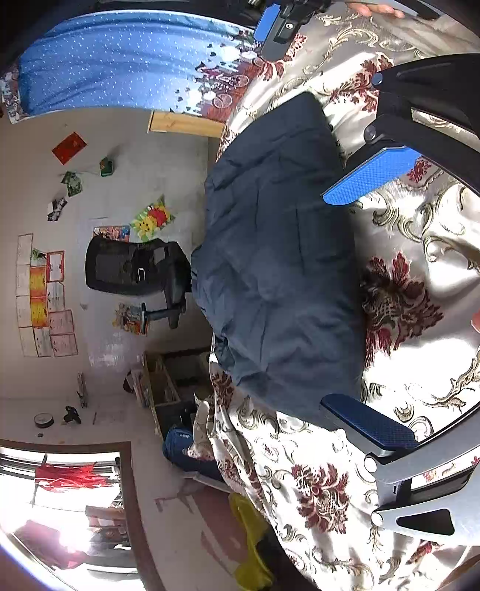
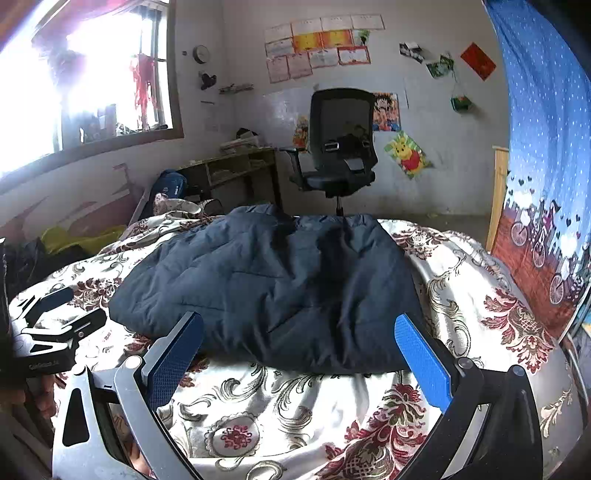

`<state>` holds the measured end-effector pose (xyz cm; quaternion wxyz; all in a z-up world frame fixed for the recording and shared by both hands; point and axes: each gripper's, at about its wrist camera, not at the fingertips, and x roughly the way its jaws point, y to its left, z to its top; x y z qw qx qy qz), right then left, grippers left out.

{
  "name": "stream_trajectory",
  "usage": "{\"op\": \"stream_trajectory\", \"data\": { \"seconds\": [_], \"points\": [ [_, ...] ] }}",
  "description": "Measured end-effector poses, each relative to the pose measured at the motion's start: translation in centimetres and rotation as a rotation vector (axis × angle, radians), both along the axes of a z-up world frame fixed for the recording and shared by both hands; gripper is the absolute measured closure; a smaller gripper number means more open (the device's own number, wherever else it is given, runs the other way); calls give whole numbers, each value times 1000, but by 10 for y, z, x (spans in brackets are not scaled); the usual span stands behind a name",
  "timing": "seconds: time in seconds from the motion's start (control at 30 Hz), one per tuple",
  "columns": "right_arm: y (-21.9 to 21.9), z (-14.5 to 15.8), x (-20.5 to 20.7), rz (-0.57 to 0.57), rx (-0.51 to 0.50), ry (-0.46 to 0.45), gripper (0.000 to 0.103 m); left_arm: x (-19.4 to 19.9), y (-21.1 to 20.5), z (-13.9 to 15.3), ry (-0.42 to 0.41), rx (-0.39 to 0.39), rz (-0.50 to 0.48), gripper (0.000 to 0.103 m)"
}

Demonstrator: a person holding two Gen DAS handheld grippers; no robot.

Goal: Fold large clothes

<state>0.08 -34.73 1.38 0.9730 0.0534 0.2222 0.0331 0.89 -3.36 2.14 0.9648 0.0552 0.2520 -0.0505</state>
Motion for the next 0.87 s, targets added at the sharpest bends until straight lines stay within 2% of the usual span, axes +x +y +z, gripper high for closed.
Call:
{"op": "stream_trajectory", "data": {
  "seconds": [0.2, 0.87],
  "points": [
    [8, -3, -5, 13, -31, 0, 1, -1, 1, -3, 0, -8, -7, 0],
    [3, -5, -3, 9, -14, 17, 1, -5, -1, -6, 16, -15, -7, 0]
  ]
}}
